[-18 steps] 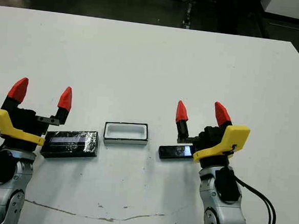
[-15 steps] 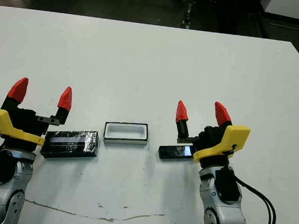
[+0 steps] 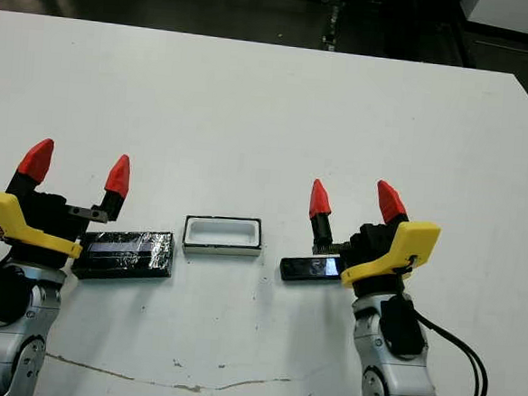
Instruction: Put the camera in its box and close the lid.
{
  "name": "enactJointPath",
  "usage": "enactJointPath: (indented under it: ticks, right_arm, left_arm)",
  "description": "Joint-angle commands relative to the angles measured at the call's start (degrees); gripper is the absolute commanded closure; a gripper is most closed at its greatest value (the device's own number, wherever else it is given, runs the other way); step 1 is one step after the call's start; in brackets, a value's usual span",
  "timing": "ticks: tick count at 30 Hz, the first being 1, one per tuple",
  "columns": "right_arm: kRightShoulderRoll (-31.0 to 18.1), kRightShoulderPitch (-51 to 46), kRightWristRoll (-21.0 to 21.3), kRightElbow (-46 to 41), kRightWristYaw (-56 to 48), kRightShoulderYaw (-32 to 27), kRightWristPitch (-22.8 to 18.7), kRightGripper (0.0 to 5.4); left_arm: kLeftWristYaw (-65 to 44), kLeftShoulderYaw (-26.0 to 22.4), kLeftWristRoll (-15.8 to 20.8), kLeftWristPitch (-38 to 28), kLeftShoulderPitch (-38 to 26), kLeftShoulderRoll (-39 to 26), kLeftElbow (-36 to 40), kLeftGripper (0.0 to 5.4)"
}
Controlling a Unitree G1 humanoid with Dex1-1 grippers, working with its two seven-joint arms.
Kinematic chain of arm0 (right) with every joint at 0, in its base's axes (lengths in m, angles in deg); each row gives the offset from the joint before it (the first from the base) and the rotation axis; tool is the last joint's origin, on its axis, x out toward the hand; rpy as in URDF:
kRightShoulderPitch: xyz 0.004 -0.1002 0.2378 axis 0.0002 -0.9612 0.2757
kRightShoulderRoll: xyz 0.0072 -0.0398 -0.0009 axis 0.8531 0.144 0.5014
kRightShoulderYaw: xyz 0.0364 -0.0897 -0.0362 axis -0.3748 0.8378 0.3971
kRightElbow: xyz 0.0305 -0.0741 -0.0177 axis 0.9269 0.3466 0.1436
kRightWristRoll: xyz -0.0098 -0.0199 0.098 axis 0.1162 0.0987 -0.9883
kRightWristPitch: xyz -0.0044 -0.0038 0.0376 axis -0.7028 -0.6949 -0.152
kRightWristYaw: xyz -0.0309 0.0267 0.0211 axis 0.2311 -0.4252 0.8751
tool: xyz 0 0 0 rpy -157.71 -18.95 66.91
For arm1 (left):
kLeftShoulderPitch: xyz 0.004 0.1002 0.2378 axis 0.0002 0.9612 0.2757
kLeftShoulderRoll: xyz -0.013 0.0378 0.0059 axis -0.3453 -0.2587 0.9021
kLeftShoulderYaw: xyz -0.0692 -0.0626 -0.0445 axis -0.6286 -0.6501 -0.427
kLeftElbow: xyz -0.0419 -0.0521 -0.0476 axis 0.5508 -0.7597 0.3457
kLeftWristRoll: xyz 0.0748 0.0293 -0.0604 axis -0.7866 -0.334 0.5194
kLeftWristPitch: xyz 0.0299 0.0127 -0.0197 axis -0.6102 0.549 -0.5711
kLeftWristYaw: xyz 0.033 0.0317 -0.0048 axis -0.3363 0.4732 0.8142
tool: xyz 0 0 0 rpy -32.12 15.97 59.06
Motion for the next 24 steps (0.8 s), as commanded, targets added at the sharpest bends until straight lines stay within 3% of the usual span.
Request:
enactJointPath:
  ticks: [1,5,9,14,19,24]
  right_arm:
    - [-6.02,3.36,-1.84,1.7,-5.64,-3.07,0.73,0.02]
    - [-13.59,9.28,-4.46,4.58,-13.44,-5.3,-1.18,0.02]
    - [-20.82,15.77,-7.34,7.71,-20.51,-5.68,-6.52,0.02]
    - [-26.47,23.25,-9.75,13.94,-31.02,-4.27,-8.67,0.02]
    - [-31.89,29.62,-7.51,18.86,-40.7,-0.81,-8.5,0.02]
    - [-36.8,35.87,-6.77,20.82,-51.71,5.09,-12.44,0.02]
  left_arm:
    - [0.36,-0.12,-0.2,0.65,0.65,-0.09,0.39,0.0]
    - [0.24,-0.2,0.11,0.75,0.67,-0.05,0.37,0.0]
    - [0.15,-0.16,0.05,0.53,0.75,-0.07,0.27,0.0]
    - [0.4,-0.14,-0.45,0.23,0.77,0.01,0.06,0.0]
    - [0.35,-0.13,-0.52,0.52,0.78,-0.09,0.19,0.0]
    - [-0.03,-0.21,-0.07,0.6,0.75,-0.19,-0.18,0.0]
